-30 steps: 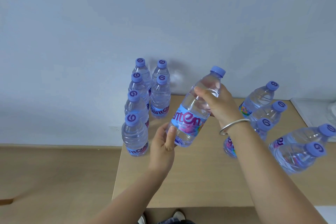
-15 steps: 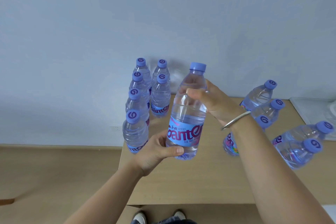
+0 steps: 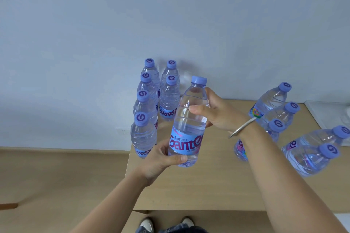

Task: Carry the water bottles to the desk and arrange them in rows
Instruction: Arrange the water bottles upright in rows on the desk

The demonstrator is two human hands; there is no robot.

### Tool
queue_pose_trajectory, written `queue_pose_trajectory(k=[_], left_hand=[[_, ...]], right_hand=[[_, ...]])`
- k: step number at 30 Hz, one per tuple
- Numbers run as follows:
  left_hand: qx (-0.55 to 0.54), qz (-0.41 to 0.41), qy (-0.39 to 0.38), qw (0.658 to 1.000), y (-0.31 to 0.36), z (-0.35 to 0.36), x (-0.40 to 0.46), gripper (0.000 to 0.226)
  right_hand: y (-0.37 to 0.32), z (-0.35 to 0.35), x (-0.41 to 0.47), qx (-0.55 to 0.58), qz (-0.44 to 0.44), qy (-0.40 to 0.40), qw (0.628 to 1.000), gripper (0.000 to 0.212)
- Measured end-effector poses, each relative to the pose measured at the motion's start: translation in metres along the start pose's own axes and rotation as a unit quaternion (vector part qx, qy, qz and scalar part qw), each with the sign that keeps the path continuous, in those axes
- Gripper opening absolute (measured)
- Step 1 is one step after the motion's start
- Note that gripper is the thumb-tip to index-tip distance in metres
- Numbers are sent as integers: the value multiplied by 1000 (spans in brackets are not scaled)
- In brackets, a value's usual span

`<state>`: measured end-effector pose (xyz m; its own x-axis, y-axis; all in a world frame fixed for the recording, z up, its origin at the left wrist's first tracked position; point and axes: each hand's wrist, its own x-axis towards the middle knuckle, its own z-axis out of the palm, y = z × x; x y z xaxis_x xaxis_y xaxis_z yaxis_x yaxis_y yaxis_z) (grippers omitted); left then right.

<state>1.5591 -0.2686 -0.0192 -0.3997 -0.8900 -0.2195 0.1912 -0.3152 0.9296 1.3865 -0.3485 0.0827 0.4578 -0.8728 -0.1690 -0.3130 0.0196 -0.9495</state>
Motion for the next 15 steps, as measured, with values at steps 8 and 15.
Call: queue_pose_trajectory(k=[8, 15], left_hand=[[50, -18, 99, 994, -15, 0, 9, 39], [170, -88, 227, 955, -34, 7, 18, 48]], right_hand=[[18, 6, 15, -28, -28, -4, 999, 44], [42, 19, 43, -141, -38, -15, 989, 45]])
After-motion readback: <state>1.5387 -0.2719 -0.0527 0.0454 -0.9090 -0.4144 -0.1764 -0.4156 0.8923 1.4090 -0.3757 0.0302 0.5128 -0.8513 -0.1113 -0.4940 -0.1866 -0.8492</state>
